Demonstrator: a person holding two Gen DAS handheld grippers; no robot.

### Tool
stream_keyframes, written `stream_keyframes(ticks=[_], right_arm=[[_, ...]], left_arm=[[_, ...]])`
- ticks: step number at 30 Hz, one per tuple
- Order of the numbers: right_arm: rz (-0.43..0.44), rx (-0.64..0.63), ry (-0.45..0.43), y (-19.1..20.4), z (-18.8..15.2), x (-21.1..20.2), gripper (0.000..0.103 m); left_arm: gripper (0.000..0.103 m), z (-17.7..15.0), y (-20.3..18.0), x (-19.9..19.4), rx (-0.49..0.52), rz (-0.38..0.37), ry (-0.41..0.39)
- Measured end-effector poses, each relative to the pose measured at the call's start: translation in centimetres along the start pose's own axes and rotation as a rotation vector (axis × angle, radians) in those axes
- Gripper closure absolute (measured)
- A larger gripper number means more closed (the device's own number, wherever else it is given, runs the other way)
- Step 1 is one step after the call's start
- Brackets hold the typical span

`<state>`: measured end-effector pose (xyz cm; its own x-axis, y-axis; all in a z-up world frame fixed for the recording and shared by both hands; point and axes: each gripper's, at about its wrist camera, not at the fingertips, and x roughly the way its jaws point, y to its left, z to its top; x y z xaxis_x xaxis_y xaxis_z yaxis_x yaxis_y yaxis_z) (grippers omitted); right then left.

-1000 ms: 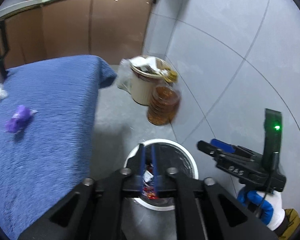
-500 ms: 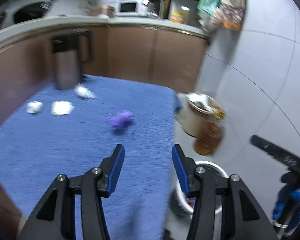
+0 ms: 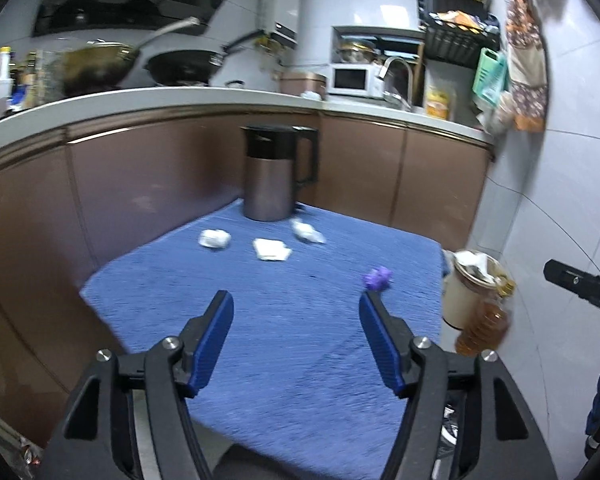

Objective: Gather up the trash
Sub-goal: 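Move both open tools back over the table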

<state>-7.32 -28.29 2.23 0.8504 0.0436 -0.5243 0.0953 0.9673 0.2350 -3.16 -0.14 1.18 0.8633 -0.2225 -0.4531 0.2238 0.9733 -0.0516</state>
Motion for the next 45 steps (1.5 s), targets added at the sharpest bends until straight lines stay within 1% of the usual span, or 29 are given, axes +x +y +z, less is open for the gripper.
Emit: stream_keyframes(ticks=[7, 9, 11, 15, 17, 20, 23, 28, 38, 45], right_arm=[[0.046, -0.064, -0.006, 4.1, 0.0, -0.4, 0.034], [0.052, -0.081, -0.005, 5.2, -0.2, -0.5, 0.031], [0.059, -0.100, -0.006, 5.9, -0.2, -0.6, 0.024], [0.059, -0.133, -0.021, 7.0, 0.0, -0.7, 0.017], [0.046, -0.140, -0.032, 7.3, 0.1, -0.7, 0.005], [0.038, -0.145, -0.048, 7.6, 0.1, -0.6, 0.000], [0.028, -0.140, -0.048, 7.3, 0.1, 0.0, 0.000], [0.043, -0.108, -0.023, 6.6, 0.0, 1.6, 0.000], [0.053, -0.069, 0.049, 6.2, -0.3, 5.6, 0.000], [0.077, -0.062, 0.099, 6.4, -0.8, 8.6, 0.000]], left_arm=[[0.037, -0.5, 3.0, -2.7, -0.031, 0.065, -0.049], [0.036, -0.7, 3.6, -3.2, -0.037, 0.075, -0.056], [0.034, -0.8, 4.0, -3.5, -0.044, 0.088, -0.062], [0.033, -1.0, 4.6, -3.9, -0.053, 0.109, -0.073], [0.032, -1.1, 4.8, -3.8, -0.053, 0.117, -0.074], [0.032, -1.3, 5.0, -3.7, -0.059, 0.120, -0.080], [0.032, -1.5, 5.3, -3.4, -0.073, 0.118, -0.082], [0.032, -1.6, 5.5, -2.9, -0.065, 0.139, -0.074], [0.032, -1.8, 6.3, -0.2, -0.044, 0.170, -0.012], [0.032, -2.1, 6.8, 2.5, -0.040, 0.163, 0.041]])
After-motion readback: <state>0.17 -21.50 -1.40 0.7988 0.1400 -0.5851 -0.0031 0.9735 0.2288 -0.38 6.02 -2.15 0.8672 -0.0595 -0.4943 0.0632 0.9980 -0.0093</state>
